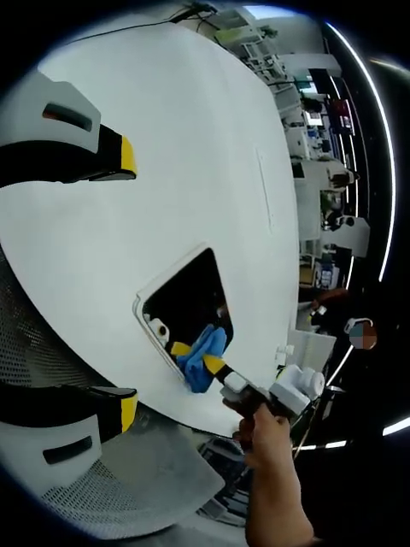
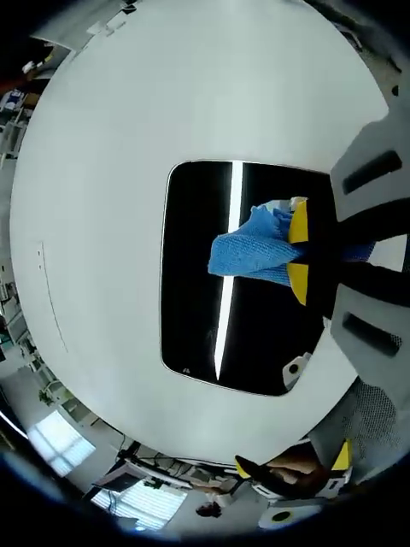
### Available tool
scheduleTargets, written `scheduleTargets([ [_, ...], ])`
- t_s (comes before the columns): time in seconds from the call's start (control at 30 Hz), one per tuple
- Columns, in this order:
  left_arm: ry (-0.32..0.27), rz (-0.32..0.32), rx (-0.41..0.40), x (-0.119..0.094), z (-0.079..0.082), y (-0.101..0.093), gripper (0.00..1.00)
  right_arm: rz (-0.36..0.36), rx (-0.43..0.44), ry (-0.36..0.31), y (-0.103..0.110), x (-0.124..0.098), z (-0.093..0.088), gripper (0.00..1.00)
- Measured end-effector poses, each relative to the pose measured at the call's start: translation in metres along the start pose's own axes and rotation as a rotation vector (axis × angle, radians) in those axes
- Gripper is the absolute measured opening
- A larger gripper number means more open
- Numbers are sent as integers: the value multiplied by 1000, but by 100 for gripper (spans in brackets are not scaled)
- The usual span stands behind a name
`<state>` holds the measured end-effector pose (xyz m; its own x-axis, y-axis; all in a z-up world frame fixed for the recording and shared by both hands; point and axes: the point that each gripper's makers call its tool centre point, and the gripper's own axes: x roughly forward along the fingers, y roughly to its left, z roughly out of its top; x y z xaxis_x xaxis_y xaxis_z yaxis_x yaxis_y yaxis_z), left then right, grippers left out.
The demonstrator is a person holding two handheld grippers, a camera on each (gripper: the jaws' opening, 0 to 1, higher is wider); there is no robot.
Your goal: Wipe the mirror surface with the cleaning cloth until all visible marks leave the cleaned area.
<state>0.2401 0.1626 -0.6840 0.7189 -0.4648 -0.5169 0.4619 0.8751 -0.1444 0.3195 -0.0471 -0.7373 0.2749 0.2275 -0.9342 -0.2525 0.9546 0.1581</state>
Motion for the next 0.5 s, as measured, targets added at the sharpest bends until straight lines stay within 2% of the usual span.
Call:
scheduleTargets([
  [0.07, -3, 1, -1, 0, 1, 0, 99, 5, -30, 4, -1, 1, -2, 0],
  [0.27, -6, 4, 11, -1, 1, 2, 99, 9, -15, -1, 2, -2, -10, 0],
  [0.43, -19, 16, 7, -2, 4, 3, 99, 25, -37, 2, 3, -1, -12, 0],
  [0.5, -15, 25, -15, -1, 7, 4, 99, 32, -37, 2, 3, -1, -13, 0],
])
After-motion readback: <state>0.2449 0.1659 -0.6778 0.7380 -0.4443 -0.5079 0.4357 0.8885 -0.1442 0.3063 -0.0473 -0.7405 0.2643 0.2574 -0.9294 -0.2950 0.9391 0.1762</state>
